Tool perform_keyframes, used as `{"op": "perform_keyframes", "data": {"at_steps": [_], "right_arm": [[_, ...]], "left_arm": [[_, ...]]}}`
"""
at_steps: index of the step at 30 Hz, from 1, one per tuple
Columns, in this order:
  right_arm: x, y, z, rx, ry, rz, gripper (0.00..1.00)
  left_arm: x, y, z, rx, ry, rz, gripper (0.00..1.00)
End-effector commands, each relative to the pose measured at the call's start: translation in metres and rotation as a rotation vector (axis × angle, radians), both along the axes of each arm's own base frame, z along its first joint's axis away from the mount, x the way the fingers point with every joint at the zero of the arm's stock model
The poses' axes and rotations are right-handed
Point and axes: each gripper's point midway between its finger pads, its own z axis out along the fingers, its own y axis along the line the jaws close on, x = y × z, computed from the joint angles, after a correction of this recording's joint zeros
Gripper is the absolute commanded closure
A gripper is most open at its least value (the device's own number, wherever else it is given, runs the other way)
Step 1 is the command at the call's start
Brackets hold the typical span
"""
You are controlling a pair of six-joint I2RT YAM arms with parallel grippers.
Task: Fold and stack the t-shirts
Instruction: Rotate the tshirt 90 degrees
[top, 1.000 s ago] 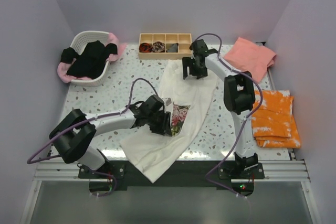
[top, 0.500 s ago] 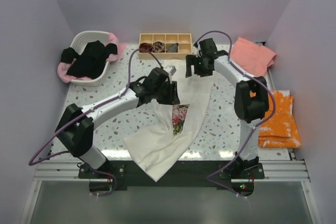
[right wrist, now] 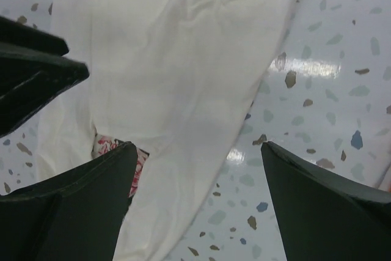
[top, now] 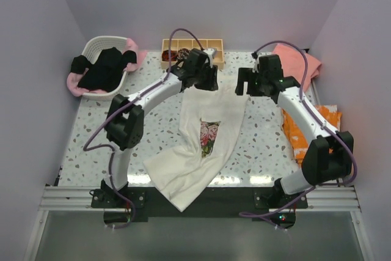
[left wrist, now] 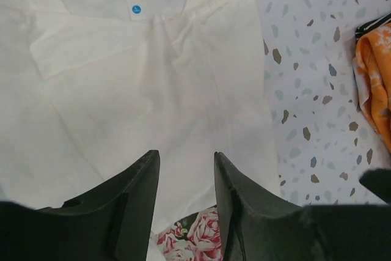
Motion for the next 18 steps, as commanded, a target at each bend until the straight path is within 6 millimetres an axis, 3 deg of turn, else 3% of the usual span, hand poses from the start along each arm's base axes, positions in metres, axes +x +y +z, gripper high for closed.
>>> {"op": "perform_keyframes", "data": {"at_steps": [1,3,7,11,14,18], "right_arm": [[-0.023,0.002,0.008,0.054,-0.018,-0.003,0.12],[-0.033,0.000,0.010,0.057,-0.018,-0.006,0.12],[-0.054,0.008,-0.005,0.108,0.039,0.029,0.12],[-0.080,0.032,-0.025,0.184,0.114,0.093,0.12],[-0.104,0.056,-0.045,0.260,0.197,0.165,0.12],[-0.145,0.098,-0.061,0.344,0.309,0.315,0.12]], "left_arm": [[0.001,-0.031,-0.019,-0.060,0.039,-0.186,0.55],[0.000,-0.035,-0.040,-0.061,0.078,-0.217,0.55],[-0.006,-0.032,-0.071,-0.062,0.126,-0.239,0.55],[0.001,-0.022,-0.111,-0.026,0.174,-0.197,0.56],[0.018,-0.009,-0.127,0.015,0.159,-0.131,0.56],[0.054,0.004,-0.129,0.000,0.113,-0.083,0.56]]}}
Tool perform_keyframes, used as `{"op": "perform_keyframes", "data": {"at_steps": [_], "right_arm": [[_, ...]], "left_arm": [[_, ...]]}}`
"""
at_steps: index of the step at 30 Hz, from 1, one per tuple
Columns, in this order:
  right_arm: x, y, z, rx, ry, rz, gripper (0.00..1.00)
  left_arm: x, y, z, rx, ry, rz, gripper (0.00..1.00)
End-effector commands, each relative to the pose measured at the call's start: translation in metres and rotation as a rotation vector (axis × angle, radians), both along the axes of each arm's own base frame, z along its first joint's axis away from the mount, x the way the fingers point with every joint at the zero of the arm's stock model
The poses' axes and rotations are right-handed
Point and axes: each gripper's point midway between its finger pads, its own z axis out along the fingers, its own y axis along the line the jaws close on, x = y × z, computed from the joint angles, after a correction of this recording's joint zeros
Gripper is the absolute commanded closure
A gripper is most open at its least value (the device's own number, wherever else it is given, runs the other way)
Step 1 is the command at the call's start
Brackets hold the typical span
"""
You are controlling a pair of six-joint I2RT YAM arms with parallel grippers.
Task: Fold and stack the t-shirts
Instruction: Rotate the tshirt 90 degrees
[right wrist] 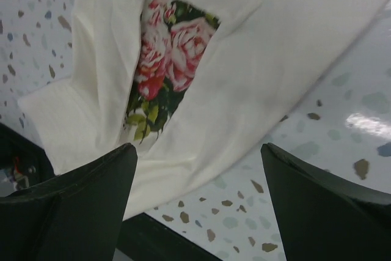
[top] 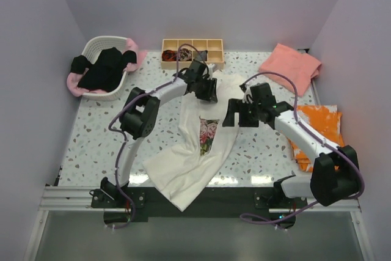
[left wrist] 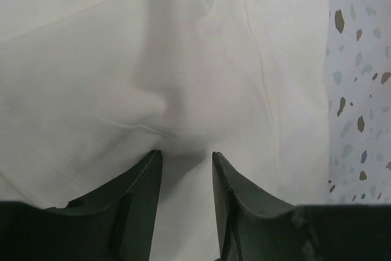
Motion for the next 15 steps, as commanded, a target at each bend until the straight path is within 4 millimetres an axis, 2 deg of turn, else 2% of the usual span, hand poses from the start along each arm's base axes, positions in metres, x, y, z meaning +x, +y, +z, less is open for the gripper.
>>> {"op": "perform_keyframes", "data": {"at_steps": [1,2,3,4,5,6,7,8,9,10,11,12,13,15], "right_arm": [[-0.041,0.051,-0.003,0.147,0.083,0.163,0.12],[-0.052,0.061,-0.004,0.145,0.090,0.203,0.12],[-0.059,0.064,-0.005,0.146,0.100,0.219,0.12],[-0.065,0.067,-0.006,0.148,0.106,0.232,0.12],[-0.073,0.074,-0.005,0.158,0.109,0.260,0.12],[-0.076,0.078,0.000,0.177,0.103,0.271,0.12],[-0.084,0.083,0.000,0.199,0.120,0.296,0.11],[-0.094,0.092,0.001,0.214,0.131,0.329,0.11],[-0.099,0.101,0.003,0.239,0.139,0.353,0.11],[-0.116,0.112,0.001,0.243,0.162,0.408,0.11],[-0.123,0.118,0.000,0.238,0.170,0.430,0.11],[-0.131,0.125,-0.003,0.230,0.184,0.450,0.11],[-0.148,0.137,-0.008,0.215,0.206,0.508,0.11],[-0.162,0.152,-0.013,0.212,0.223,0.551,0.11]], "left_arm": [[0.061,0.014,0.006,-0.015,-0.116,0.062,0.56],[0.067,0.013,-0.006,-0.015,-0.099,0.059,0.55],[0.076,0.015,-0.004,-0.029,-0.104,0.062,0.55],[0.090,0.007,0.016,-0.065,-0.142,0.052,0.55],[0.094,0.005,0.002,-0.059,-0.130,0.049,0.54],[0.100,0.003,0.005,-0.061,-0.143,0.044,0.53],[0.108,-0.003,0.017,-0.084,-0.169,0.034,0.53],[0.110,-0.004,0.012,-0.088,-0.172,0.032,0.52],[0.111,-0.006,0.014,-0.101,-0.180,0.033,0.51],[0.114,-0.009,0.016,-0.122,-0.204,0.027,0.50],[0.115,-0.009,0.016,-0.126,-0.215,0.029,0.50],[0.118,-0.009,0.015,-0.123,-0.223,0.038,0.48],[0.121,-0.010,0.017,-0.125,-0.239,0.041,0.47],[0.124,-0.010,0.016,-0.126,-0.250,0.036,0.46]]}}
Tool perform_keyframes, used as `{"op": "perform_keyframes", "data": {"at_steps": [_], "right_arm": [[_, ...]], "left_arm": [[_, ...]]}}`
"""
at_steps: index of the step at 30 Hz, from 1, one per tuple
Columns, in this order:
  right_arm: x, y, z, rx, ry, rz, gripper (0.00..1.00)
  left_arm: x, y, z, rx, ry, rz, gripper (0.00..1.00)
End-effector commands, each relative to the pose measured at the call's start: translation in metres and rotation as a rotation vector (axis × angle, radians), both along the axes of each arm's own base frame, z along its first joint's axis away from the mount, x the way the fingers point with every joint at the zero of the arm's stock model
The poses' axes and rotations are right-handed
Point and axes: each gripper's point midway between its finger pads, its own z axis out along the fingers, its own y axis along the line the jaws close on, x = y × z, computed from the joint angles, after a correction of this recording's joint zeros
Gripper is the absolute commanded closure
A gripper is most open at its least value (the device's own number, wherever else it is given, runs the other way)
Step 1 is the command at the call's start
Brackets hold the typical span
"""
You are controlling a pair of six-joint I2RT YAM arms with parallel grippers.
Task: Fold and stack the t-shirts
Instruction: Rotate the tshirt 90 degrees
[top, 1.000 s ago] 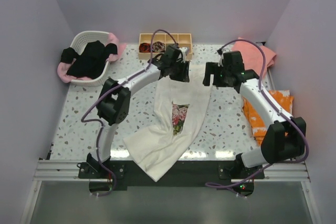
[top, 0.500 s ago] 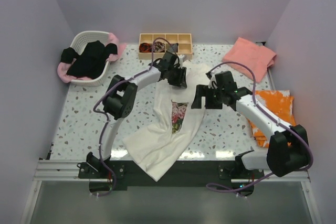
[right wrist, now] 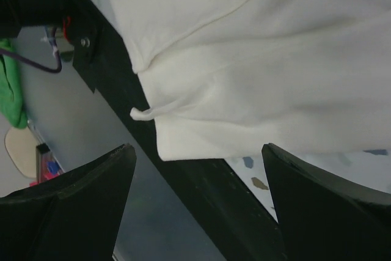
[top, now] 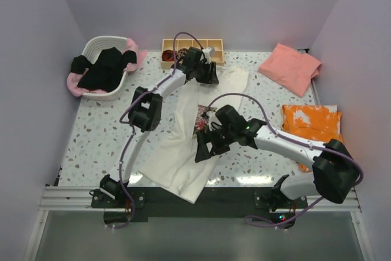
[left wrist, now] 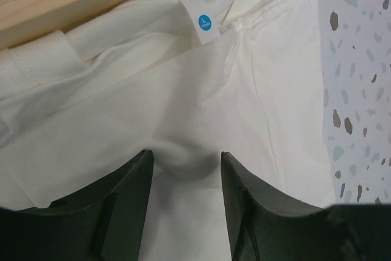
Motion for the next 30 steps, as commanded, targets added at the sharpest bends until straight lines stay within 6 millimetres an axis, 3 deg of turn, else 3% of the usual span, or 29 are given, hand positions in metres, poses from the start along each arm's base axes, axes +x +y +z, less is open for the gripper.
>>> {"op": "perform_keyframes", "data": {"at_steps": [1,6,11,14,19,21,30], "right_arm": [[-0.045,0.046,-0.003,0.036,0.056,0.148,0.11],[-0.063,0.066,-0.022,-0.019,0.060,0.161,0.11],[-0.065,0.062,-0.042,-0.073,0.067,0.128,0.10],[-0.064,0.049,-0.062,-0.145,0.074,0.093,0.10],[-0.075,0.002,-0.104,-0.347,0.126,0.013,0.10],[-0.079,-0.016,-0.110,-0.393,0.140,-0.032,0.10],[-0.084,-0.095,-0.118,-0.616,0.101,-0.241,0.08]], "left_arm": [[0.019,-0.005,0.008,-0.013,-0.100,-0.012,0.46],[0.029,0.005,0.016,-0.012,-0.125,0.008,0.43],[0.031,0.014,0.027,-0.026,-0.130,0.008,0.43],[0.030,0.018,0.029,-0.026,-0.128,0.010,0.43],[0.027,0.026,0.028,0.005,-0.126,0.027,0.43],[0.026,0.030,0.027,0.020,-0.123,0.036,0.44],[0.034,0.041,0.066,0.012,-0.180,0.070,0.44]]}}
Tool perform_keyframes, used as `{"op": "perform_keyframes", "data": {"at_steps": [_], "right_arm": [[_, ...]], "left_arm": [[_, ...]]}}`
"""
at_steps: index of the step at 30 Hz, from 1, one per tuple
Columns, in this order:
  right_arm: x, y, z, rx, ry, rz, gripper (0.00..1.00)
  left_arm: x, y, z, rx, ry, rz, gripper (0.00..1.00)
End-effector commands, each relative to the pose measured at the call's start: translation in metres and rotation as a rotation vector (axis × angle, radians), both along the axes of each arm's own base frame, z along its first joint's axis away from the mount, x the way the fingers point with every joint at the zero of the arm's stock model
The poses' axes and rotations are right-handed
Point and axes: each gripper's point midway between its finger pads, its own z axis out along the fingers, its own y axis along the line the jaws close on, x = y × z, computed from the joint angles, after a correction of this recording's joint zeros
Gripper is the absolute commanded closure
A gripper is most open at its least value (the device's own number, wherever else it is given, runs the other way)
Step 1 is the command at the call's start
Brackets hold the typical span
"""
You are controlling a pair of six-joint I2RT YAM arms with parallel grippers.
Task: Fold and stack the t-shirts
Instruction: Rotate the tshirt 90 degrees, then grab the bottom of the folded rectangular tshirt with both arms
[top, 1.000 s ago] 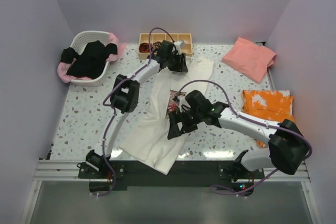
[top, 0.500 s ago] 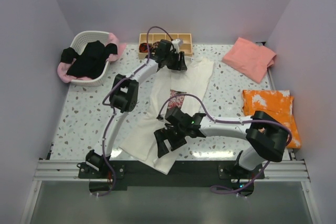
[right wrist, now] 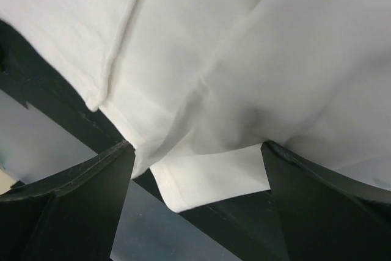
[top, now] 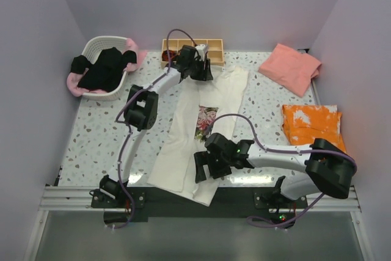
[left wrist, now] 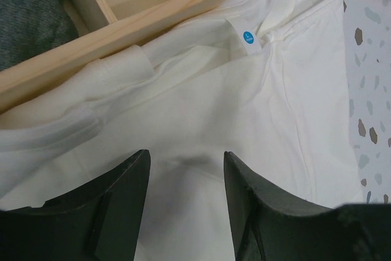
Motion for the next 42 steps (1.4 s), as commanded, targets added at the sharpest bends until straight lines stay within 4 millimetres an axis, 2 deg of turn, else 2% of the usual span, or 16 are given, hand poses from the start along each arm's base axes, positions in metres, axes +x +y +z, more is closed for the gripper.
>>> {"op": "perform_keyframes", "data": {"at_steps": [1,8,11,15,19,20,21,23,24,25,26,27,29,36,39,42], "right_arm": [[-0.012,-0.102,-0.040,-0.404,-0.009,-0.153,0.08],[0.011,-0.144,-0.012,-0.526,-0.173,-0.295,0.03],[0.032,-0.126,0.017,-0.429,-0.275,-0.289,0.03],[0.057,-0.099,0.062,-0.313,-0.392,-0.263,0.02],[0.059,-0.087,0.070,-0.318,-0.388,-0.193,0.04],[0.059,-0.083,0.070,-0.314,-0.382,-0.184,0.04],[0.059,-0.082,0.064,-0.333,-0.370,-0.175,0.05],[0.061,-0.084,0.060,-0.353,-0.375,-0.182,0.08],[0.063,-0.086,0.060,-0.364,-0.385,-0.190,0.08],[0.064,-0.087,0.061,-0.367,-0.392,-0.203,0.08],[0.065,-0.090,0.063,-0.375,-0.398,-0.209,0.09],[0.071,-0.095,0.066,-0.397,-0.433,-0.232,0.09],[0.076,-0.103,0.073,-0.414,-0.465,-0.271,0.10],[0.114,-0.147,0.079,-0.500,-0.517,-0.451,0.09],[0.126,-0.157,0.076,-0.461,-0.497,-0.497,0.09],[0.136,-0.158,0.078,-0.429,-0.501,-0.516,0.08]], "left_arm": [[0.016,0.016,0.064,-0.009,-0.115,0.030,0.44],[0.011,0.028,0.074,0.022,-0.121,0.069,0.44],[0.009,0.032,0.086,0.022,-0.135,0.086,0.46],[0.001,0.037,0.128,-0.014,-0.198,0.104,0.47],[-0.012,0.047,0.171,-0.039,-0.254,0.142,0.48],[-0.020,0.051,0.165,-0.040,-0.225,0.160,0.48],[-0.029,0.054,0.187,-0.067,-0.247,0.163,0.49],[-0.051,0.057,0.174,-0.075,-0.191,0.178,0.52],[-0.063,0.062,0.192,-0.091,-0.210,0.189,0.53],[-0.074,0.061,0.189,-0.095,-0.194,0.190,0.54],[-0.091,0.067,0.164,-0.059,-0.143,0.193,0.54],[-0.105,0.072,0.175,-0.056,-0.163,0.205,0.55],[-0.143,0.077,0.153,-0.037,-0.110,0.216,0.54],[-0.256,0.057,0.087,-0.064,0.057,0.009,0.55],[-0.288,0.052,0.067,-0.087,0.112,-0.053,0.55],[-0.294,0.054,0.052,-0.090,0.121,-0.046,0.55]]}}
